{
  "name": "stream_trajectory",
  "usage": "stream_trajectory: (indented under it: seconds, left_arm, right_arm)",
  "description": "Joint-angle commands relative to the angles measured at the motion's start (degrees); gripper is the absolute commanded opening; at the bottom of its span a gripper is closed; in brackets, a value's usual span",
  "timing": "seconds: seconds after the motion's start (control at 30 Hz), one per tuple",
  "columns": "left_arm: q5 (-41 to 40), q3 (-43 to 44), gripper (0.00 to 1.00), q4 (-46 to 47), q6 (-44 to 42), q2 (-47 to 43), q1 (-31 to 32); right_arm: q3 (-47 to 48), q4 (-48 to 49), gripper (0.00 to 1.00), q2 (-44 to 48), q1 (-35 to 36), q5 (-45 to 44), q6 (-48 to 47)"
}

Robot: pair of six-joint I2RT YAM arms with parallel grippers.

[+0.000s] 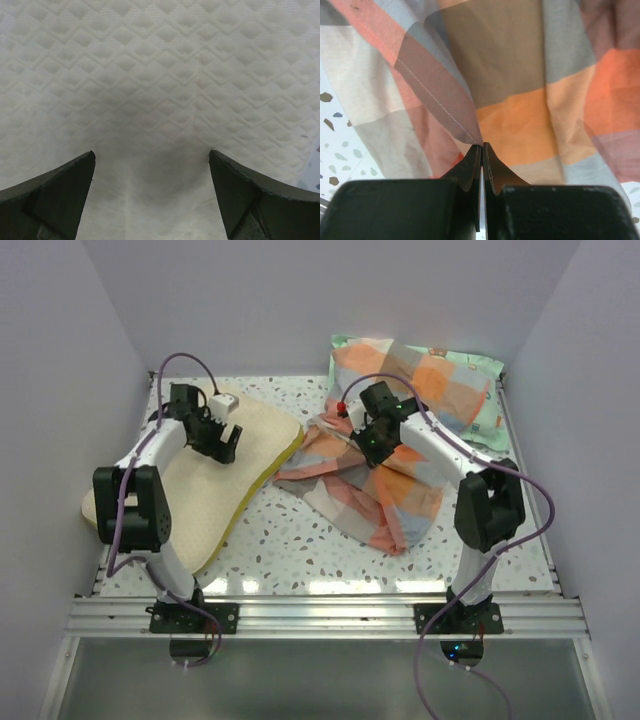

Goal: Put the pillow into the pillowcase

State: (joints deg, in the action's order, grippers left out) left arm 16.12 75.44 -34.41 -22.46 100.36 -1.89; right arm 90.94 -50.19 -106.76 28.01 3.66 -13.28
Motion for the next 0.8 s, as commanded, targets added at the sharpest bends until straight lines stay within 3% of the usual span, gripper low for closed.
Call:
stream_trajectory:
  seconds: [0.0,0.27,0.33,0.37,0.4,0.47,0.5,0.63,0.77]
  left_arm:
    - [-4.1,3.6,1.00,2.3,-4.2,3.9,-0.5]
    - [-11.9,1.3,1.00,7.1,-10.2,16.5,0.2]
    - [-10.9,2.5,0.82,6.5,-10.3,19.8,0.1]
    - [-10.2,3.1,0.68,5.8,-10.4,20.7,0.0]
    - [-7.7,3.7,0.39,3.8,-10.9,21.2,0.0]
    - [-4.4,4.3,0.16,2.3,-11.6,20.9,-0.4]
    - [-3.6,4.2,0.00,1.2,-12.3,20.1,-0.4]
    - [3.1,5.6,0.00,-4.4,-18.1,11.4,-2.7]
    - [12.2,7.5,0.00,-16.0,-29.9,2.6,-4.3]
  right_arm:
    - [2.4,-1.7,0.00,2.8,-1.4,2.3,0.4]
    - [3.3,-2.1,0.00,1.1,-1.4,5.2,0.8]
    - [3.4,-2.2,0.00,0.9,-1.5,5.7,1.1]
    - [3.5,-2.1,0.00,0.9,-1.5,5.9,1.1]
    - [3.5,-2.0,0.00,0.7,-1.5,6.1,1.3]
    - [3.5,-1.8,0.00,0.5,-1.6,6.6,1.5]
    - [3.5,-1.7,0.00,0.3,-1.6,6.9,1.6]
    - [3.7,-1.3,0.00,-0.1,-2.0,9.0,2.6]
    - [3.9,0.0,0.00,-0.1,-2.7,11.2,3.7]
